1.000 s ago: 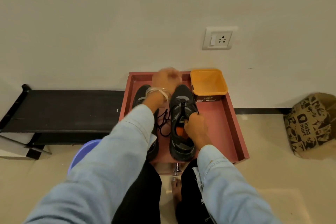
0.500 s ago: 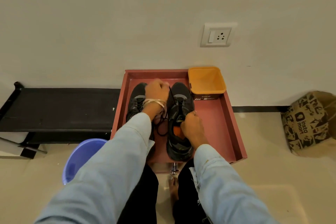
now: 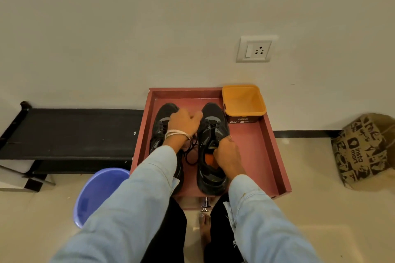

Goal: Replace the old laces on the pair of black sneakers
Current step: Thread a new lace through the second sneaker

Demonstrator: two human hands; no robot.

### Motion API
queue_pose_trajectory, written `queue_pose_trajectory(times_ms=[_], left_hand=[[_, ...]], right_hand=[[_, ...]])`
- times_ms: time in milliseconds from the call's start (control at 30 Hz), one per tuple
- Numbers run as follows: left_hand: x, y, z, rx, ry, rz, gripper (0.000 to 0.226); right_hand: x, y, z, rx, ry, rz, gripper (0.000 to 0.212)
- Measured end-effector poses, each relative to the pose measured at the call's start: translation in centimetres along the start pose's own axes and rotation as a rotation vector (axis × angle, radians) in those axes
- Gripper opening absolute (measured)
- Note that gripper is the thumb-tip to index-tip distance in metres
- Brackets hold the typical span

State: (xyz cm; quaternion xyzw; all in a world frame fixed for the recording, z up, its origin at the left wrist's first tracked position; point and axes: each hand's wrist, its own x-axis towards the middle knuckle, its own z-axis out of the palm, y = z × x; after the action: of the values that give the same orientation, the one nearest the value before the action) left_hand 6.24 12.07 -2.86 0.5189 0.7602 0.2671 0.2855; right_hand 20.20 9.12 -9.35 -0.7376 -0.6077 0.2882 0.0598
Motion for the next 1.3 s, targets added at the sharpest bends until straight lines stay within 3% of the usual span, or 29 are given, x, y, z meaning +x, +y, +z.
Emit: queue_pose_trajectory(times_ms=[100,233,467,667,800,867,933,1067,1167,1300], left_hand=[[-0.2,-1.4,2.2,0.216,-0.037,-0.047,0.044],[0.6,-1.7,4.0,0.395,-0.045,0.057,0.027],[1.3,-1.9,4.9,0.572,0.019,0.093,0.025],[1.7,-0.6,3.3,0.298,0.001,0.016,0.020],[1.2,1.8,0.4,-0.273,-0.127,-0.049,0.024],[0.5,3.3,-1.3,-0.534,-0.159,-0.061,0.022],[-0.3,5.2,-2.9,-0.687,-0.206,-0.084,0.017],[-1.4,7.9,-4.7,-0.852,-0.345,-0.203,0.023],[-1.4,8.4,-5.1,-1.060,-0.354,-0.277,0.028],[-0.1,6.9,-5.4,-1.297,-0.183,-0.297,0.026]], right_hand=[[0.2,0.2,0.2,-0.001,0.012,-0.018,0.060],[0.4,0.3,0.3,0.001,0.012,-0.030,0.062],[0.6,0.4,0.6,0.015,0.021,-0.023,0.062],[0.4,0.3,0.4,0.002,0.029,-0.007,0.062],[0.9,0.3,-1.3,0.017,-0.082,-0.031,0.057],[1.0,-0.4,-3.3,0.034,-0.053,-0.115,0.053],[0.4,-1.6,-5.5,0.230,-0.026,-0.272,0.048],[-2.1,-4.3,-8.4,0.962,-0.300,-0.317,0.025],[-3.0,-4.7,-9.1,1.034,-0.298,-0.283,0.017],[-2.7,-2.2,-11.0,0.991,-0.153,-0.224,0.017]])
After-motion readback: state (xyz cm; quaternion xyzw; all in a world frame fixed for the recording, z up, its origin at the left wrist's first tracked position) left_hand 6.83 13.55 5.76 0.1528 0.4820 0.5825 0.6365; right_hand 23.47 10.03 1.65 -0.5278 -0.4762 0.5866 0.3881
